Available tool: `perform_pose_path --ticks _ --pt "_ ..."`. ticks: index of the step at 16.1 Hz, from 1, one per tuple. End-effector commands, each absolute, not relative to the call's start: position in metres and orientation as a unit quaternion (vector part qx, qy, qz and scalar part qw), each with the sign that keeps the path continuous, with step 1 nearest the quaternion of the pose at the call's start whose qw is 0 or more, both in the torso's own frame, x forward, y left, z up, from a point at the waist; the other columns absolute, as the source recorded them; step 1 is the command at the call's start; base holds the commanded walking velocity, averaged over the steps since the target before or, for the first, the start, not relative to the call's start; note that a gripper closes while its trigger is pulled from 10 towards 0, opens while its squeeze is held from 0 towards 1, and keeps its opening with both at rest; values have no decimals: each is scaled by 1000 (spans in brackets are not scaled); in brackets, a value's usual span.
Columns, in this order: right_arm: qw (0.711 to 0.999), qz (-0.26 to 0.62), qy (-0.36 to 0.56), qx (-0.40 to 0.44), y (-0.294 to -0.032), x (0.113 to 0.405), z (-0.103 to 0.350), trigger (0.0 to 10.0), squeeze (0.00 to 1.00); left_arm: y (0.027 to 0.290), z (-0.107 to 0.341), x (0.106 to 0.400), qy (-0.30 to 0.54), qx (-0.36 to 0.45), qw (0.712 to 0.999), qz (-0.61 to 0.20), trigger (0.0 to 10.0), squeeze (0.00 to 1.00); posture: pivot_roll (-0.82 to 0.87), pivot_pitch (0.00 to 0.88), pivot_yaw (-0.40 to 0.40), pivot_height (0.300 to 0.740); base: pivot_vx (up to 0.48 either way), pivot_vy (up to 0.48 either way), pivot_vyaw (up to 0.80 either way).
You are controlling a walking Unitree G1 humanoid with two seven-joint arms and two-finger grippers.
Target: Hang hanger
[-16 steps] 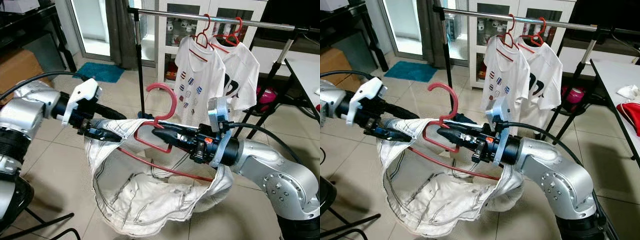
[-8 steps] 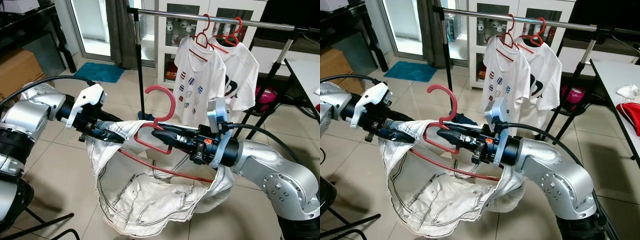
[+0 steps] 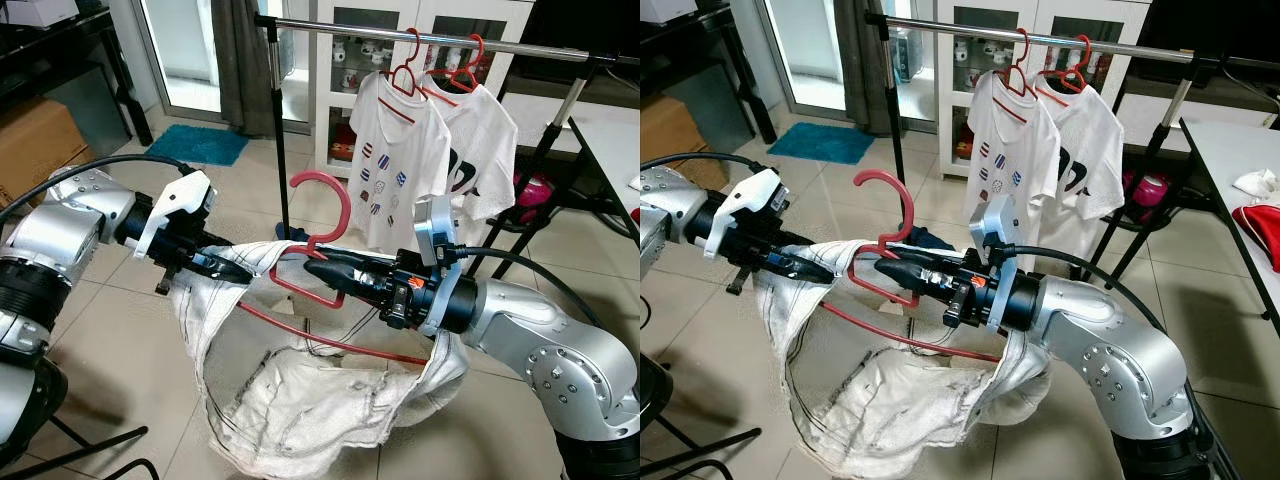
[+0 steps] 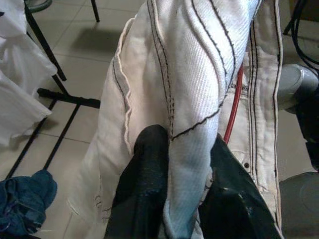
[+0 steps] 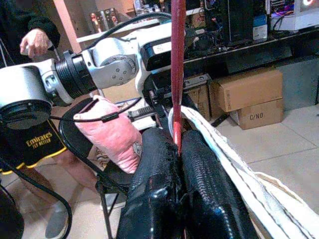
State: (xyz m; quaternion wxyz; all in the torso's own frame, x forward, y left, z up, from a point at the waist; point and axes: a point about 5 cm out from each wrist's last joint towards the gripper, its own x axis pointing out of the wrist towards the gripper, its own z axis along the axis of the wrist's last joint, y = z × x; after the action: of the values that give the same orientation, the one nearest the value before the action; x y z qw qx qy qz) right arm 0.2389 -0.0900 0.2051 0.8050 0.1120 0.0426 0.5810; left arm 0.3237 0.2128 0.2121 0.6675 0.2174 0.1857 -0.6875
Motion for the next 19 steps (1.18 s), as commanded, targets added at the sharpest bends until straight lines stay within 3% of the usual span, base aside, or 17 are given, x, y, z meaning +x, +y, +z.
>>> perform_pose_path --ticks 1,4,5,6,7,8,9,10,17,19 --pt "789 604 -3 117 -86 233 221 0 0 211 206 321 199 218 660 -691 0 0 -41 0 31 740 0 0 0" --pt "790 602 -4 115 -86 234 221 0 0 215 201 319 215 206 665 -684 0 0 -42 0 30 740 0 0 0" --pt "792 600 -3 113 -86 234 220 1647 0 215 200 318 216 199 668 -684 0 0 -42 0 28 740 0 0 0" --pt "794 598 -1 110 -87 234 220 8824 0 215 200 317 213 194 671 -683 0 0 -42 0 28 740 0 0 0" --pt "794 597 -1 109 -87 234 220 10000 0 215 200 317 212 191 673 -682 0 0 -42 0 28 740 0 0 0" --pt "793 599 3 114 -87 234 219 10000 0 215 200 316 210 190 676 -680 0 0 -42 0 28 740 0 0 0" --pt "793 598 6 119 -88 235 218 10000 624 216 199 316 210 190 682 -674 0 0 -45 0 26 740 0 0 0" --pt "803 584 3 122 -92 238 218 10000 1000 219 194 315 219 195 694 -657 0 0 -47 0 25 740 0 0 0" --pt "827 547 -7 131 -104 245 220 10000 1000 226 175 313 248 215 725 -606 0 0 -50 0 21 740 0 0 0" --pt "831 531 -22 163 -105 247 224 10000 1000 226 173 320 237 231 751 -571 0 0 -53 0 21 740 0 0 0"
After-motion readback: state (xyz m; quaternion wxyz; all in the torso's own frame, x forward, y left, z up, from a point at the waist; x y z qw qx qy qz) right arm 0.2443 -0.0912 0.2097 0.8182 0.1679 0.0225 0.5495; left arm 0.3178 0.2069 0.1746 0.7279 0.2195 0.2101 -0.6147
